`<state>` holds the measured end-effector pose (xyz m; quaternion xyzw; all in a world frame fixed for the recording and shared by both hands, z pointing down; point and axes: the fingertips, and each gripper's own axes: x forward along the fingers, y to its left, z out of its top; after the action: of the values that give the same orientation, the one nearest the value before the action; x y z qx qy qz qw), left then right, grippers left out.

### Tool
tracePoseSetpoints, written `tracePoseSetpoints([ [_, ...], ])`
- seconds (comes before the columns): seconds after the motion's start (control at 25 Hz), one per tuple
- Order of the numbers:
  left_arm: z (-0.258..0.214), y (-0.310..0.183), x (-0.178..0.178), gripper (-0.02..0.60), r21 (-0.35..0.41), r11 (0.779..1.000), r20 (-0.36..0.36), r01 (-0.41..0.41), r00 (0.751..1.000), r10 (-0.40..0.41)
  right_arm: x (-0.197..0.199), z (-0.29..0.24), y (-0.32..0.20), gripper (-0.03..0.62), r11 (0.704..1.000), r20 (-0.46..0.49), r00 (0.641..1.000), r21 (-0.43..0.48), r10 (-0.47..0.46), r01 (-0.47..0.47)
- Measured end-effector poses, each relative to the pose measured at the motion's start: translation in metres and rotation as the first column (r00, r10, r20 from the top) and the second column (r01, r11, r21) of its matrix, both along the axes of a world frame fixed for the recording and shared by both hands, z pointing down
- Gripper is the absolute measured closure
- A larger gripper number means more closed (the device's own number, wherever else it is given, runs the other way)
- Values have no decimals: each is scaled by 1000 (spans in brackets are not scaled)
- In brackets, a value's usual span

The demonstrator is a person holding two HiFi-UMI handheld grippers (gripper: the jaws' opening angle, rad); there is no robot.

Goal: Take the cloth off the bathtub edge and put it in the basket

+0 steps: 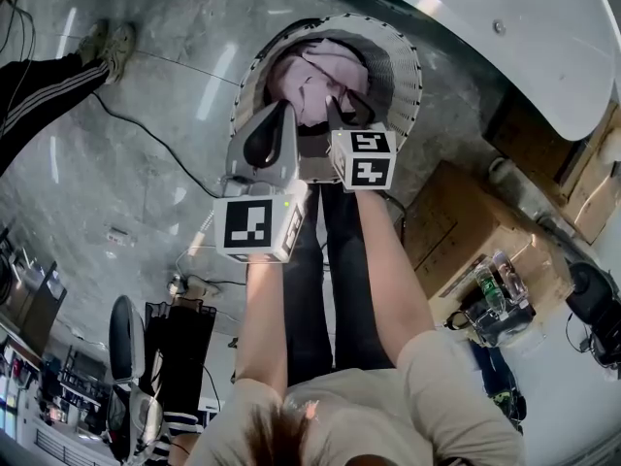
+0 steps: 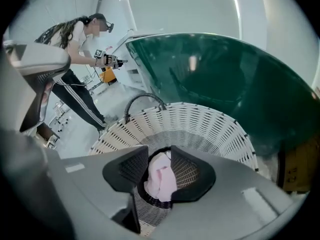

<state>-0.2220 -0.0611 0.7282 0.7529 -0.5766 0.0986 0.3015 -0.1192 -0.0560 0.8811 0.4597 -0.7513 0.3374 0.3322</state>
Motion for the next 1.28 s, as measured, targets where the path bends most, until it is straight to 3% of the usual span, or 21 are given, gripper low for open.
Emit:
tracePoseSetpoints([
  [0.32, 0, -2, 19, 580, 12, 999, 14, -45, 999, 45, 4, -15, -6, 464, 1000, 51, 999, 23, 15, -16],
  [0.48, 0, -2, 23, 580, -16, 999, 13, -41, 999, 41, 12, -23, -11, 562, 998, 28, 999, 44, 42, -43],
  [0.6, -3, -6, 25, 580, -15, 999, 13, -39, 999, 40, 15, -31, -16, 595, 997, 29, 998, 60, 56, -57],
  [1.04, -14, -10, 35, 580, -13, 999, 21, -31, 999, 32, 19, -69, -33, 597, 990, 84, 994, 119, 70, -80],
  [1.28, -31, -17, 44, 580, 26, 999, 13, -45, 999, 45, 19, -107, -45, 597, 980, 130, 990, 184, 57, -81],
])
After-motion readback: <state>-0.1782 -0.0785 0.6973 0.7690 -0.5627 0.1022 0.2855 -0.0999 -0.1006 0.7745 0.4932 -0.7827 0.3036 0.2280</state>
